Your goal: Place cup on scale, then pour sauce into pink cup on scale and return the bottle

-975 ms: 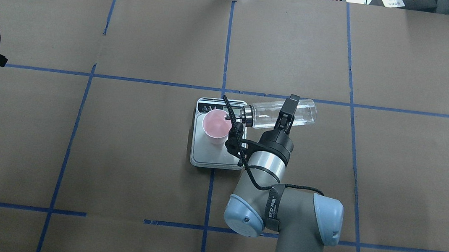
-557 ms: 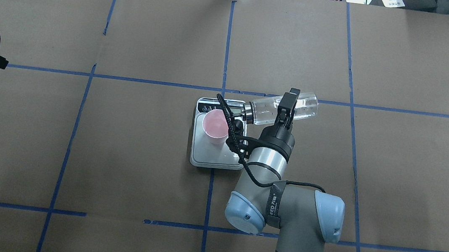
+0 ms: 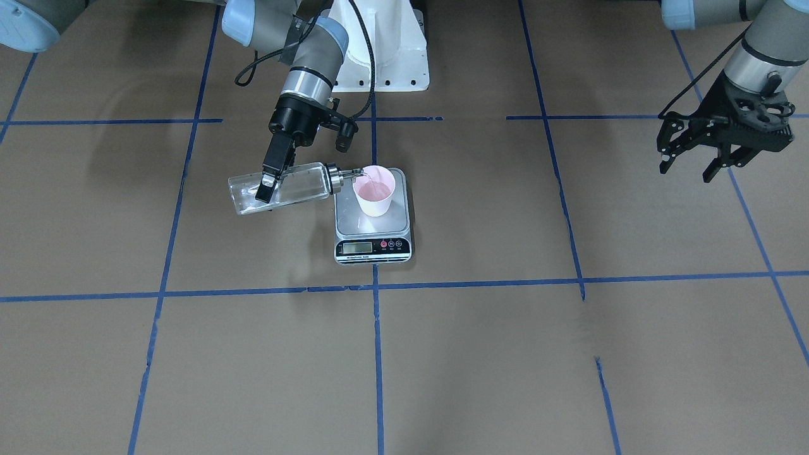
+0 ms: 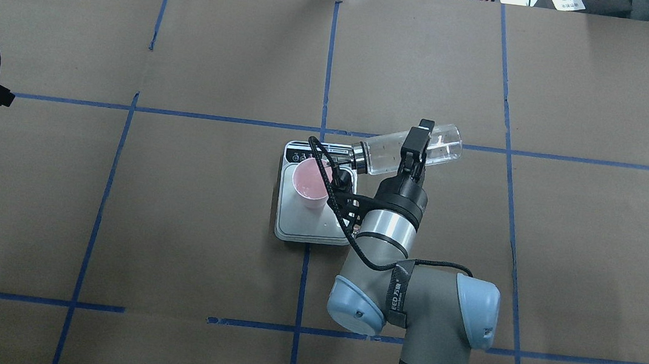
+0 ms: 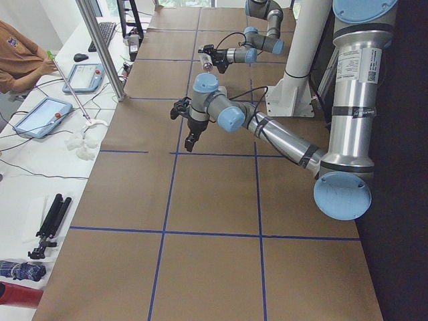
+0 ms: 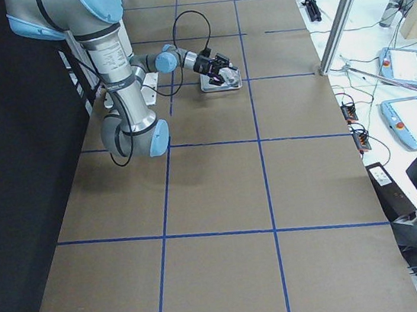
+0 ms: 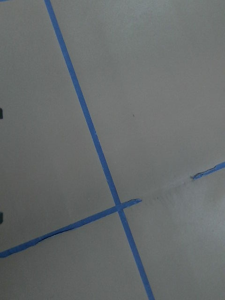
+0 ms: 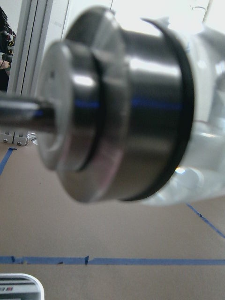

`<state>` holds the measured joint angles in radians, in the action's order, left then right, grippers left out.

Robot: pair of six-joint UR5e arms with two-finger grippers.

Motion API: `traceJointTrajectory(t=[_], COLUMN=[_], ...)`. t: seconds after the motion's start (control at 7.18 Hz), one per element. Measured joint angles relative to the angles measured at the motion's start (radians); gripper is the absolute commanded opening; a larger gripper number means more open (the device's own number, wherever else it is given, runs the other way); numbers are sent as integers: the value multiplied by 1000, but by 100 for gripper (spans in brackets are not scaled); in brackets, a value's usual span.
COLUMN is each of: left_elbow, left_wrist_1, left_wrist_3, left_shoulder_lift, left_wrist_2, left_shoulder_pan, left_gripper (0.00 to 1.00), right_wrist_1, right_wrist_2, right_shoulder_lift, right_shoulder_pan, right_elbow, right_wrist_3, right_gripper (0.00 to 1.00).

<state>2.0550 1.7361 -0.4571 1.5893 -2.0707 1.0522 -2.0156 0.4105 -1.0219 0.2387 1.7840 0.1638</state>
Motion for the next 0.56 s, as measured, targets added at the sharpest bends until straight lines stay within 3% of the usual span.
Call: traceJointTrajectory(t=[0.56], left_elbow=[-5], left_wrist_1=[0], left_wrist_3=[-1], left_shoulder_lift=[1], left_wrist_2=[-2], left_shoulder_pan=[-1], left_gripper=[73], right_wrist_1=[0], right_wrist_2=[-29], right_shoulder_lift=[-5], right_shoulder_pan=[2], right_elbow=[6], right_wrist_3=[-76], right_gripper=[0])
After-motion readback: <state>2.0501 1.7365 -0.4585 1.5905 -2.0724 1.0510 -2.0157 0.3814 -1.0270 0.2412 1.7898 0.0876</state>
